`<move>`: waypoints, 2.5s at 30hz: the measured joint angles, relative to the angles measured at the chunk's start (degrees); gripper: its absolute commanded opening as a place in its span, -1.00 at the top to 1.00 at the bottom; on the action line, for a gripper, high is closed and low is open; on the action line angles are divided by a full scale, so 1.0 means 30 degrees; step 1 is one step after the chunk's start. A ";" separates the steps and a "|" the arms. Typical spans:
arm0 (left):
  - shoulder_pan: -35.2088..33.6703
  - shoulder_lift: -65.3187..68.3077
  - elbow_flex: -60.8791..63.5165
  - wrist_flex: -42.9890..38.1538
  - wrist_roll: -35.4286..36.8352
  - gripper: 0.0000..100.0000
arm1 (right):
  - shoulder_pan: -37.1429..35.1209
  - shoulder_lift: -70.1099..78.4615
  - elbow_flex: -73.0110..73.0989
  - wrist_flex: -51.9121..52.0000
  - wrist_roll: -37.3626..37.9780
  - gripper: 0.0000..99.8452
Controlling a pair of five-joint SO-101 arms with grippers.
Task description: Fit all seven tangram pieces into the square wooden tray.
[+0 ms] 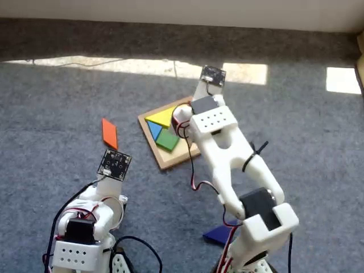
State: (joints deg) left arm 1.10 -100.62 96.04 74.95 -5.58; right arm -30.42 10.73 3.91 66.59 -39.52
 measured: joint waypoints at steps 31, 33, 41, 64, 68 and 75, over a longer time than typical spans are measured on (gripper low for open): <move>0.0000 0.0000 0.0000 0.0000 0.0000 0.99 | 0.0029 0.2637 -0.3663 0.0000 -0.2227 0.97; 0.0000 0.0000 0.0000 0.0000 0.0000 0.99 | 0.0029 0.2344 -0.3516 0.0000 -0.1055 0.98; 0.0000 0.0000 0.0000 0.0000 0.0000 0.99 | 0.0029 0.2227 -0.1172 0.0000 0.2579 0.98; 0.0000 0.0000 0.0000 0.0000 0.0000 0.99 | 0.0000 0.2198 0.1905 -0.7473 0.3223 0.98; 0.0000 0.0000 0.0000 0.0000 0.0000 0.99 | 0.0000 0.1700 0.2227 -0.7619 0.3223 0.98; 0.0000 0.0000 0.0000 0.0000 0.0000 0.99 | -0.0029 -0.1875 0.4806 -0.7619 0.3223 0.98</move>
State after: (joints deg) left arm 1.10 -100.62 96.04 74.95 -5.58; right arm -30.51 5.10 18.33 43.74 -29.85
